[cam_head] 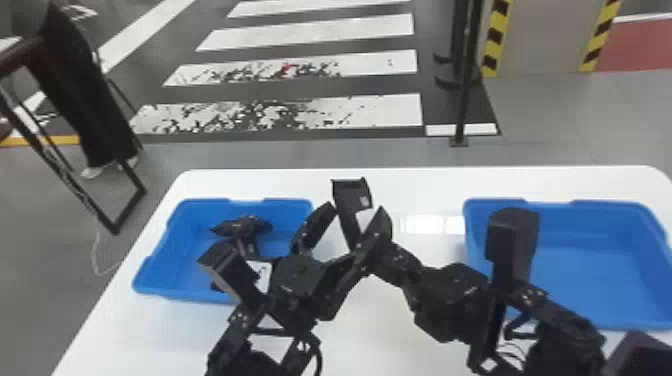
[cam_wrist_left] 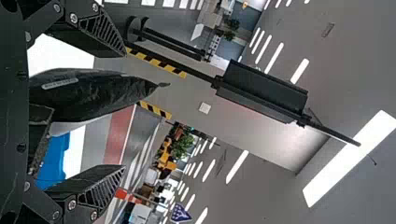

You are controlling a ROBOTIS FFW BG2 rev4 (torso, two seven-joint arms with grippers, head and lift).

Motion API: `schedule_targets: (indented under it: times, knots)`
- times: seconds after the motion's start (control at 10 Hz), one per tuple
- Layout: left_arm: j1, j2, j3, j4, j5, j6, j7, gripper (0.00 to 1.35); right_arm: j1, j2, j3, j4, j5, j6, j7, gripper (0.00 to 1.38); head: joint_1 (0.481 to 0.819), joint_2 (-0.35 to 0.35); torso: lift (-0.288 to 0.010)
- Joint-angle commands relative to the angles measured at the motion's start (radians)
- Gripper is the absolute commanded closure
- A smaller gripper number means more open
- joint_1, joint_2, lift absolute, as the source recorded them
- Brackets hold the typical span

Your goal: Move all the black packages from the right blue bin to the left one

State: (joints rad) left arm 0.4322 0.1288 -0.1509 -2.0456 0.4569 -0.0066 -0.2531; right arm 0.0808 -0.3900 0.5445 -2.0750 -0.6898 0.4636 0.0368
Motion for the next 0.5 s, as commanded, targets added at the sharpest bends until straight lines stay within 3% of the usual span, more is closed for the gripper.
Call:
schedule_targets:
  times: [0.0,0.1,0.2,0.3,0.4]
  knots:
    - [0.0,0.0,0.007,0.0,-0.004,0.002,0.0,0.2,-0.01,-0.007,0.036,0.002,-0.02,-0.005,0.0,1.19,0.695,0.205,-0.132]
    - [0.002,-0.001,0.009,0.0,-0.002,0.014,0.0,0.21,-0.017,-0.013,0.056,0.002,-0.028,-0.007,0.002,1.19,0.695,0.222,-0.132]
    - [0.002,-0.001,0.013,0.0,-0.002,0.009,-0.002,0.5,-0.019,-0.015,0.06,0.002,-0.03,-0.01,0.003,1.19,0.695,0.236,-0.132]
    - [0.007,-0.005,0.027,-0.005,-0.004,0.016,0.002,1.14,-0.019,-0.015,0.06,0.002,-0.034,-0.014,0.006,1.19,0.695,0.246,-0.132]
    - [0.019,-0.008,0.047,-0.029,-0.012,0.056,0.009,1.22,-0.019,-0.015,0.06,0.002,-0.034,-0.017,0.006,1.19,0.695,0.25,-0.132]
